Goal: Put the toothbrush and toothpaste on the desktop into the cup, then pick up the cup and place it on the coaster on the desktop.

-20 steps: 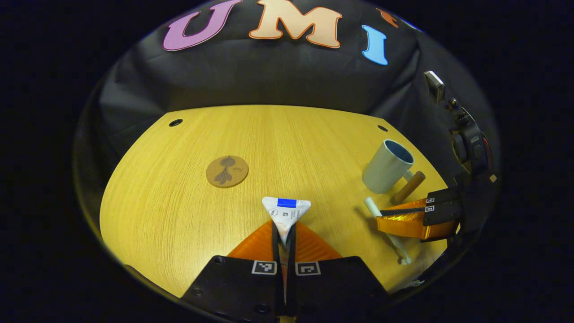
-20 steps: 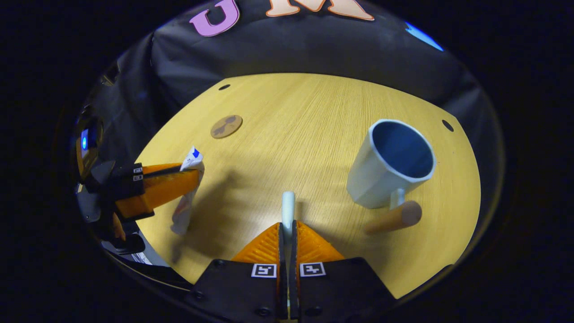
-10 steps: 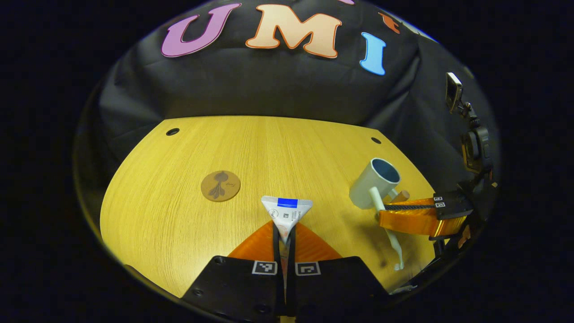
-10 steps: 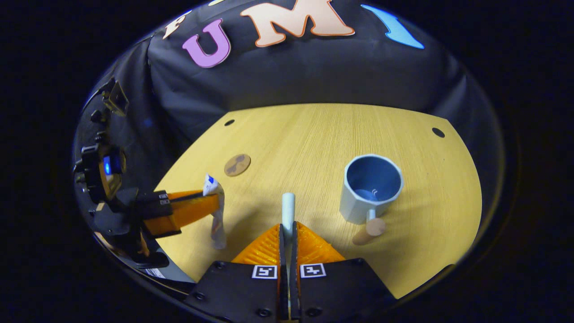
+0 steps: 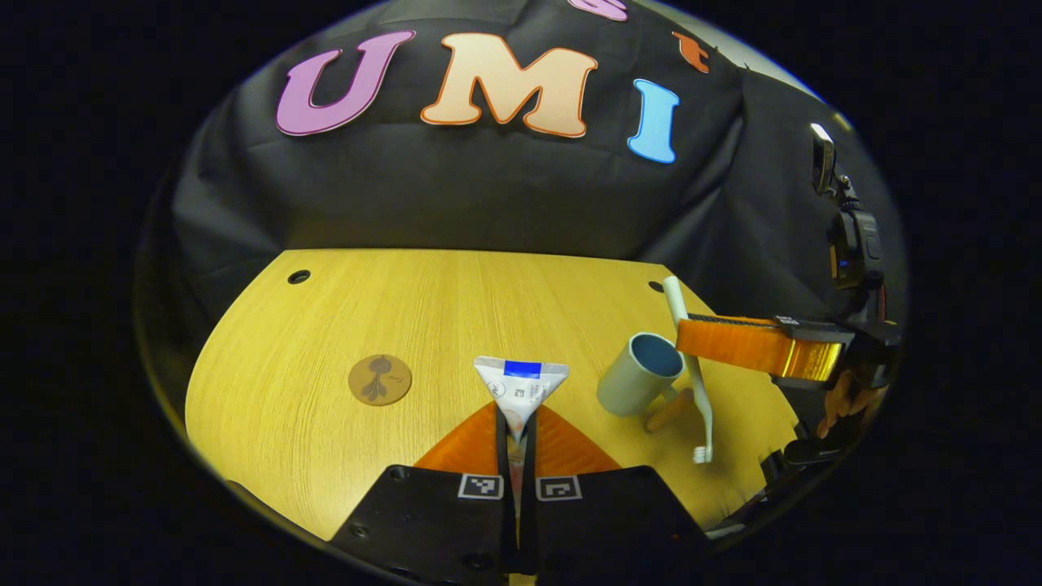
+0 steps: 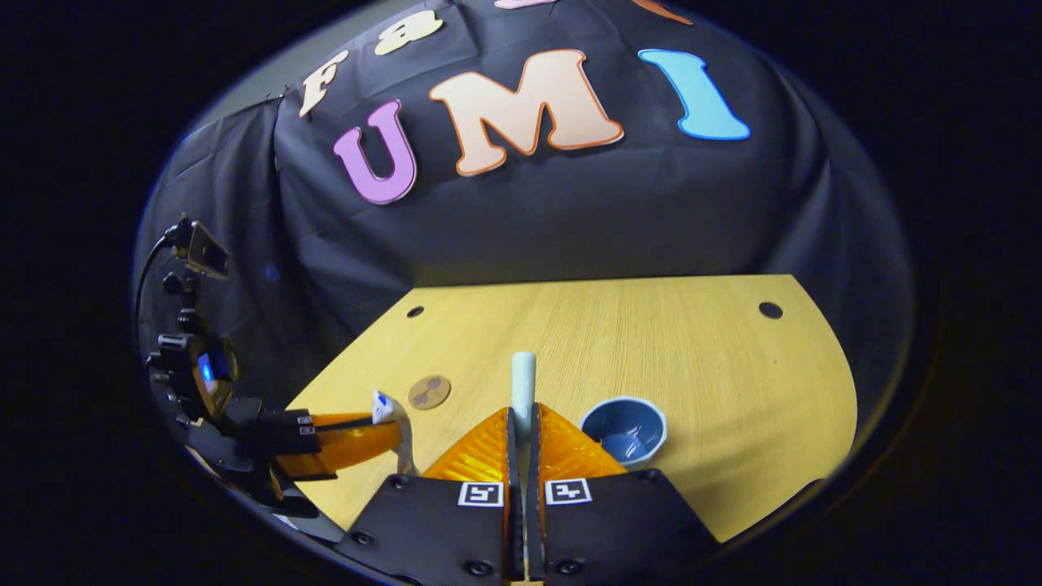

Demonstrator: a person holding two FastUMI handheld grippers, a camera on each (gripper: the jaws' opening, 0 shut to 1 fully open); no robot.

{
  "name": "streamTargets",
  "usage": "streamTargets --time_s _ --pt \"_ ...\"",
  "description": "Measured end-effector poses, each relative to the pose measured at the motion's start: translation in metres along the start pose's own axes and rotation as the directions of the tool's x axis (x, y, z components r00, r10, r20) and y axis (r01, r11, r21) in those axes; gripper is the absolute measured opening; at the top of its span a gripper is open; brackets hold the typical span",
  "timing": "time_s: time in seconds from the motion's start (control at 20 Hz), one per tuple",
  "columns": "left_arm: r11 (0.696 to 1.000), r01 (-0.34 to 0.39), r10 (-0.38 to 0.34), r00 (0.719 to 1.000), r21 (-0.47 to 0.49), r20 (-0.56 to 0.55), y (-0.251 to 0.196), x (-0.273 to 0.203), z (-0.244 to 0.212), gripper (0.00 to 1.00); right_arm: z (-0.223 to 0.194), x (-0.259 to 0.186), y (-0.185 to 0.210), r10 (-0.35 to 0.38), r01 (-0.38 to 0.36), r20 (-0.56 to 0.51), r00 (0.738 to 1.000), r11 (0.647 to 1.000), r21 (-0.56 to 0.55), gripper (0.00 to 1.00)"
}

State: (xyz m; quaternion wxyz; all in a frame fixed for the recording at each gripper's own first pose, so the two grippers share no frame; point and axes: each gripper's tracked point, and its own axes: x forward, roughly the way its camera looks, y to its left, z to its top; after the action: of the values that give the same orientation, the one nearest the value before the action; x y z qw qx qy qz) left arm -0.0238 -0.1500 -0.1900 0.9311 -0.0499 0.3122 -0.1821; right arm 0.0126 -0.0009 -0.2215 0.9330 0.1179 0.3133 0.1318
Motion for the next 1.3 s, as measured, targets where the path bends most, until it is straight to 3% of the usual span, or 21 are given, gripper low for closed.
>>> streamTargets --time_s 0.35,0.65,0.85,1.3 --pt "1.0 0.004 -0.003 1.0 -0.023 0.026 -0.019 -0.01 0.014 0.0 0.062 0.009 -0.031 -0.018 0.009 0.173 0.985 0.999 0.054 0.04" --pt "1.0 -0.017 0.017 0.998 -0.017 0.056 -0.027 -0.021 0.025 0.0 0.076 0.036 -0.068 -0.055 0.035 0.243 0.968 0.996 0.085 0.05" --pt "0.999 -0.033 0.034 0.997 -0.031 0.062 -0.027 -0.025 0.027 0.0 0.069 0.056 -0.081 -0.076 0.053 0.246 0.966 0.994 0.097 0.04" --pt "0.997 -0.059 0.061 0.997 -0.043 0.057 -0.02 -0.015 0.031 0.0 0.023 0.075 -0.096 -0.108 0.099 0.147 0.983 0.993 0.072 0.04"
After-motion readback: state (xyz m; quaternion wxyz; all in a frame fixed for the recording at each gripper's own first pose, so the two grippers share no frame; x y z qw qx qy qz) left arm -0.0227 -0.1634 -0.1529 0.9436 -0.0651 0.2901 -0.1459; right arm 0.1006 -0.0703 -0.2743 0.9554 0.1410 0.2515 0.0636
